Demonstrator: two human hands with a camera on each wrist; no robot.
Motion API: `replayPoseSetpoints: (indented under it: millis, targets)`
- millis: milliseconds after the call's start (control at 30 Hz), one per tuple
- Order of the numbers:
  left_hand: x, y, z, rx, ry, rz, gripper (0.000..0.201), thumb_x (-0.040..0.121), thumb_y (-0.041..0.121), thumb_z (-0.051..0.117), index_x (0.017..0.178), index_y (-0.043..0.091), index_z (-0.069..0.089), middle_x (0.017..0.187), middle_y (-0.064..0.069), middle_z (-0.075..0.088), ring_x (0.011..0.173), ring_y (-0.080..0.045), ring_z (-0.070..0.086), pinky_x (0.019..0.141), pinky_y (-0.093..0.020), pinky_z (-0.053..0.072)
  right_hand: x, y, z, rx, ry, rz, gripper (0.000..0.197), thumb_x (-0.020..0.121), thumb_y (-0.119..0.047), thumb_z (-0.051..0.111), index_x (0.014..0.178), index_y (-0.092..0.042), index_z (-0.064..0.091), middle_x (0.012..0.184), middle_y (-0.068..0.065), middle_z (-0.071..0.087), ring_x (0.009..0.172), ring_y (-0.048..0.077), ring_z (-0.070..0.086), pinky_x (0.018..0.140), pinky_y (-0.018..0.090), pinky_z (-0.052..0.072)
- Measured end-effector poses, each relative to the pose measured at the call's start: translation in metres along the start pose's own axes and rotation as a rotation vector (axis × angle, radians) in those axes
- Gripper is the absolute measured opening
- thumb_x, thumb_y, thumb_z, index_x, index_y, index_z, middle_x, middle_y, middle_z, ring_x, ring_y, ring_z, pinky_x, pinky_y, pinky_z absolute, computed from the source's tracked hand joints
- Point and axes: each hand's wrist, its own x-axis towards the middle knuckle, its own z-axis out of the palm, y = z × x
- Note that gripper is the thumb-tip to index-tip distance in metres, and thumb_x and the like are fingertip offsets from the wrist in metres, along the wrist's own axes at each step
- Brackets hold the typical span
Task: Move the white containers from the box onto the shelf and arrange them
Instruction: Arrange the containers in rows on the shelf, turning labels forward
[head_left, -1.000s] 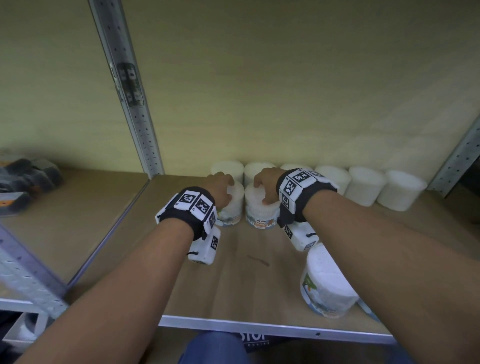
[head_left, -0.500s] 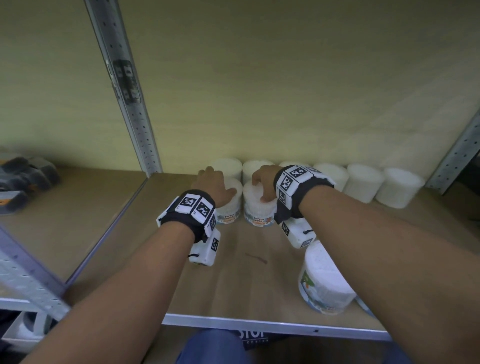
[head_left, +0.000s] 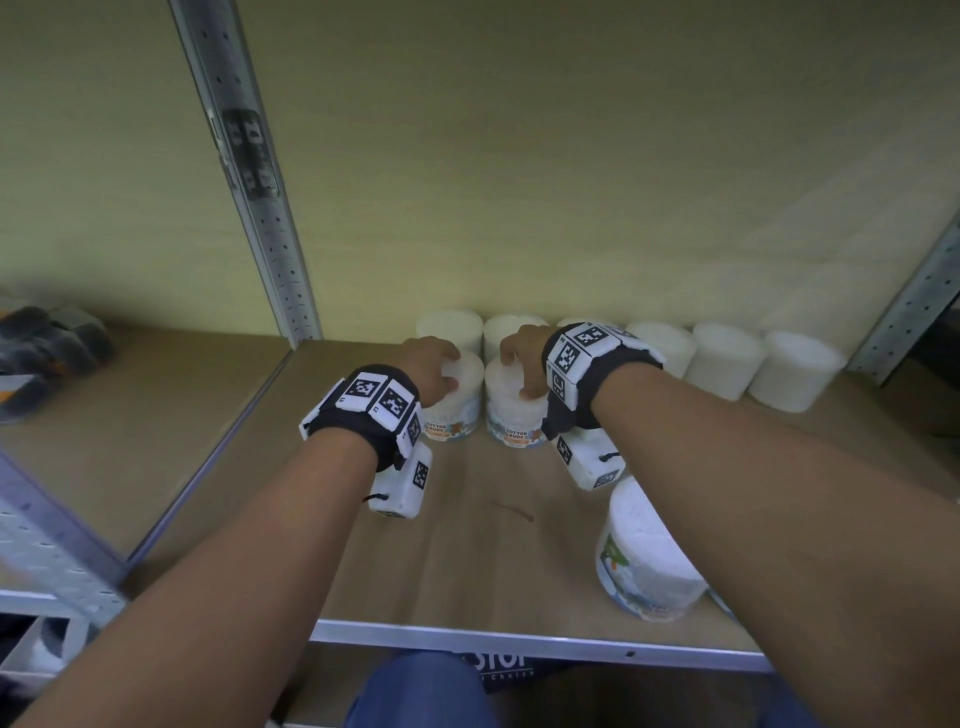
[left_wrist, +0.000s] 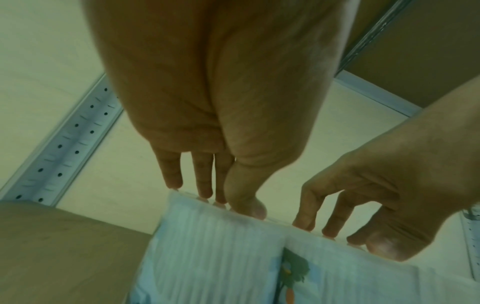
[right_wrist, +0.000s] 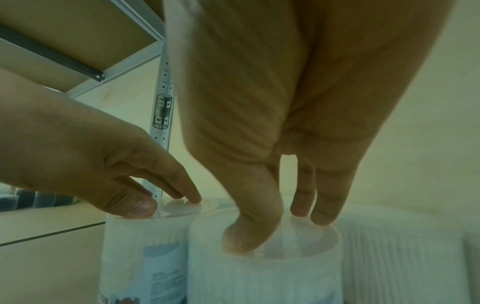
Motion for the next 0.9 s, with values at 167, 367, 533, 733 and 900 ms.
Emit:
replayPoseSetpoints:
  millis: [167,367,533,733,900]
  targets:
    - [-0.005,0.001,-0.002,0.028,-0.017,0.003,0.052,0.096,0.026,0.054,0.144,0.016,0.038,0.151,-0.007,0.037,0.135,-0.026,0.040,0.109,-0.033,0.033,-0.058,-0.011,-0.018,-0.026,-0.037,-0.039,0.058,0.078,-0.028,0.076,0.130,-0.011,0.056,0.118,0.000,0.055,0.120,0.021,0.055,0.068,0.006,0.041]
    - [-0.019,-0.002,-0.002,0.058,-0.018,0.016,0.052,0.095,0.026,0.054,0.144,0.017,0.039,0.150,-0.007,0.040,0.134,-0.026,0.042,0.108,-0.031,0.033,-0.088,-0.016,-0.019,-0.043,0.016,-0.037,0.058,0.082,-0.022,0.073,0.135,-0.011,0.051,0.138,0.009,0.051,0.126,0.025,0.051,0.087,0.021,0.040]
    - [-0.047,-0.007,0.000,0.072,0.001,0.020,0.050,0.096,0.025,0.053,0.143,0.015,0.040,0.146,-0.008,0.043,0.131,-0.025,0.044,0.105,-0.030,0.034,-0.105,-0.041,-0.014,-0.053,-0.031,-0.098,0.057,0.081,-0.031,0.072,0.132,-0.014,0.053,0.133,0.009,0.055,0.116,0.027,0.057,0.061,0.013,0.047]
    - [-0.084,-0.015,0.005,0.001,-0.028,-0.013,0.051,0.092,0.024,0.058,0.141,0.018,0.043,0.145,-0.004,0.046,0.131,-0.023,0.046,0.106,-0.032,0.037,-0.068,-0.037,0.022,-0.085,-0.039,-0.185,0.081,0.050,-0.052,0.081,0.114,-0.044,0.033,0.124,0.003,0.050,0.091,0.033,0.060,0.074,0.053,0.054]
    - [-0.112,-0.016,0.011,-0.043,-0.026,-0.029,0.050,0.091,0.024,0.060,0.139,0.021,0.045,0.145,-0.001,0.045,0.132,-0.022,0.044,0.110,-0.035,0.037,-0.183,-0.063,0.004,-0.025,-0.016,-0.161,0.064,0.087,-0.032,0.066,0.139,-0.013,0.036,0.141,0.014,0.042,0.119,0.033,0.053,0.091,0.037,0.047]
